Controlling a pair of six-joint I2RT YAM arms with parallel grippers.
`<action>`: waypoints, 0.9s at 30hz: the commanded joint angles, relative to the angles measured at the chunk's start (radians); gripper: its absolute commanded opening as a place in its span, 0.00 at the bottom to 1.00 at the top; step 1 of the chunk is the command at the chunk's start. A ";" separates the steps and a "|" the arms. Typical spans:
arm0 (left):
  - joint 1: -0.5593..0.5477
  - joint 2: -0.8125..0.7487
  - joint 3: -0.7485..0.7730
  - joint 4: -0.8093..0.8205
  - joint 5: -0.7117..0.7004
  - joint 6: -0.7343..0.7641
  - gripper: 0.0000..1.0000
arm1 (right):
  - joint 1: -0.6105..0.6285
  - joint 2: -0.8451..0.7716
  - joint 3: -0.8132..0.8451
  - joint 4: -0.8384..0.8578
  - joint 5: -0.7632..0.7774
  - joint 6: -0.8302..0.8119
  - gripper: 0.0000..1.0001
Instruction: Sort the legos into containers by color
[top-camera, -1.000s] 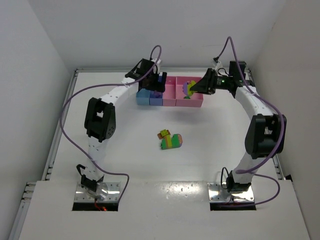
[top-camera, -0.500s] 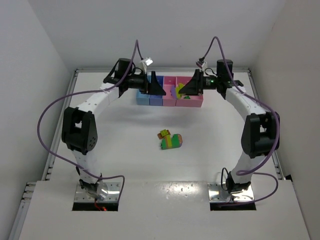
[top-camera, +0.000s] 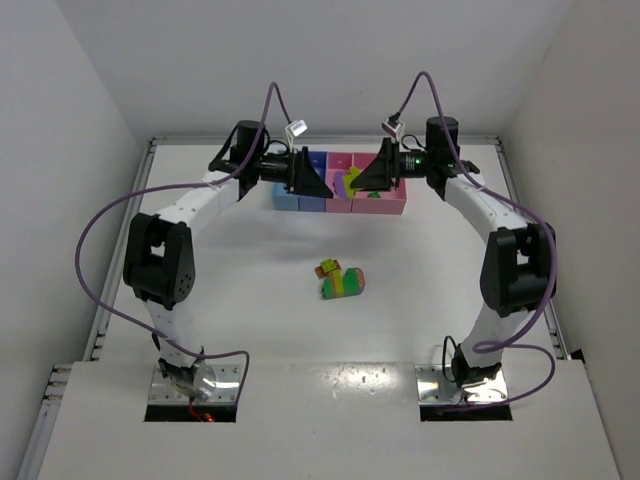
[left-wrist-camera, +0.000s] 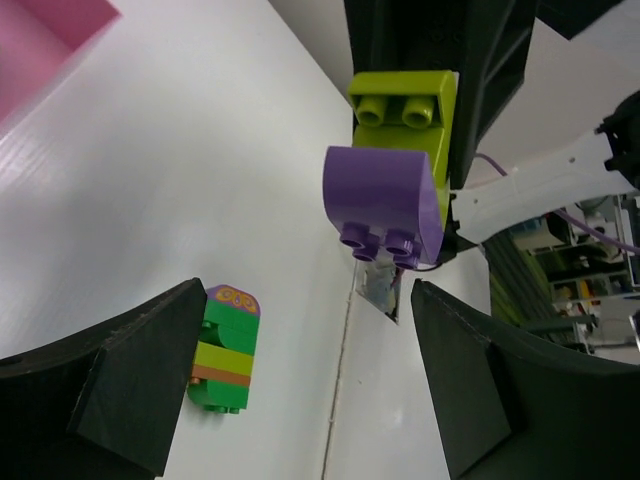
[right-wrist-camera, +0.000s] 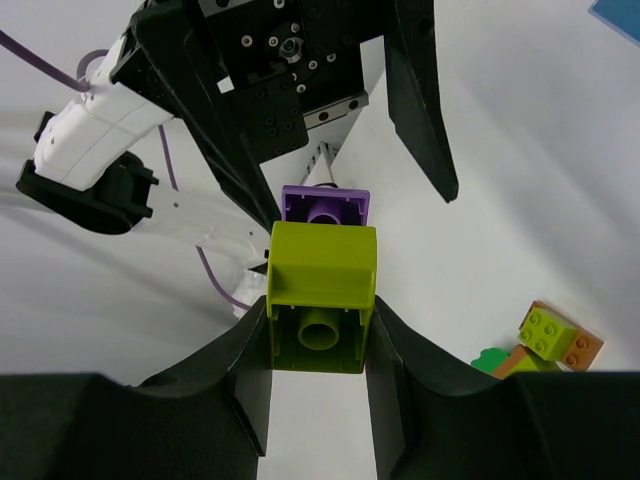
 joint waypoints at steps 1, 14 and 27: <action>-0.004 -0.043 -0.027 0.065 0.099 -0.013 0.90 | 0.002 0.010 -0.008 0.063 -0.027 0.033 0.00; -0.004 -0.082 -0.046 0.148 0.107 -0.045 0.87 | 0.020 0.048 -0.017 0.174 -0.070 0.124 0.00; -0.004 -0.021 -0.017 0.200 0.056 -0.114 0.76 | 0.063 0.048 0.001 0.201 -0.103 0.144 0.00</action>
